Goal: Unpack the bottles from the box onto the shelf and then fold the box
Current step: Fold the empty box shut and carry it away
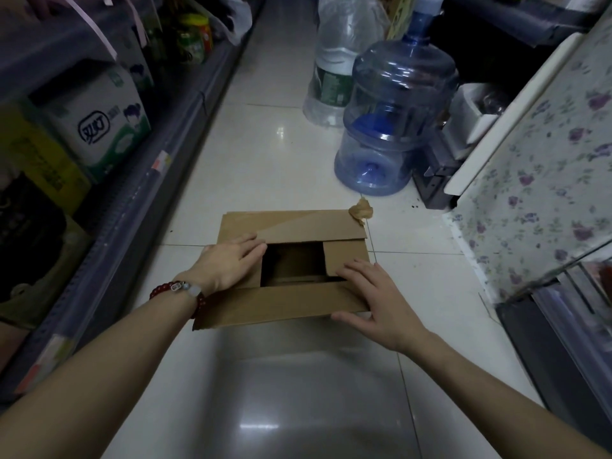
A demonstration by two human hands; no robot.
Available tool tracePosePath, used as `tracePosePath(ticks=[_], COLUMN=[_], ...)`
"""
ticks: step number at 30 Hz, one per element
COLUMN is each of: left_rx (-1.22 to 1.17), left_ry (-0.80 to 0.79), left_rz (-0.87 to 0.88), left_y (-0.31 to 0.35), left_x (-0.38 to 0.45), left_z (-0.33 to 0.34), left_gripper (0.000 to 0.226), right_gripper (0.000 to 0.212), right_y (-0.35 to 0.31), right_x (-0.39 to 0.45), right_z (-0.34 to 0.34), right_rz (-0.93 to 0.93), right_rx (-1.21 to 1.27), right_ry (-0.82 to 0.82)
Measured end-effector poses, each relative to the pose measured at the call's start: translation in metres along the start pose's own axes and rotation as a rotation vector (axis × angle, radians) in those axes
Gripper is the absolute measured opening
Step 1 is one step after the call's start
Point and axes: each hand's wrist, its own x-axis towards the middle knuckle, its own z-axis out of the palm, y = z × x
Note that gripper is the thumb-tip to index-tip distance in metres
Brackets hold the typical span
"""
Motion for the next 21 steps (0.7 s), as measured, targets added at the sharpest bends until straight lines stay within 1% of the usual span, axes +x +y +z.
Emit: tracePosePath(ticks=[3, 7, 11, 15, 18, 21], left_rx=[-0.058, -0.182, -0.212, -0.179, -0.109, -0.013], left_ry=[-0.027, -0.113, -0.158, -0.106, -0.028, -0.029], left_rz=[-0.036, -0.080, -0.106, -0.116, -0.079, -0.038], left_y=[0.001, 0.004, 0.010, 0.011, 0.003, -0.009], left_x=[0.000, -0.001, -0.001, 0.001, 0.004, 0.007], left_z=[-0.009, -0.026, -0.042, -0.045, -0.042, -0.039], left_gripper=[0.061, 0.068, 0.073, 0.073, 0.071, 0.072], right_gripper=[0.085, 0.083, 0.081, 0.074, 0.074, 0.076], right_y=[0.000, -0.002, 0.000, 0.005, 0.008, 0.010], right_x=[0.009, 0.030, 0.063, 0.092, 0.108, 0.119], right_z=[-0.010, -0.026, -0.039, -0.037, -0.026, -0.012], right_rz=[0.006, -0.011, 0.020, 0.104, 0.212, 0.314], right_rx=[0.005, 0.007, -0.044, -0.111, -0.068, -0.022], right_ry=[0.026, 0.087, 0.145, 0.164, 0.179, 0.154])
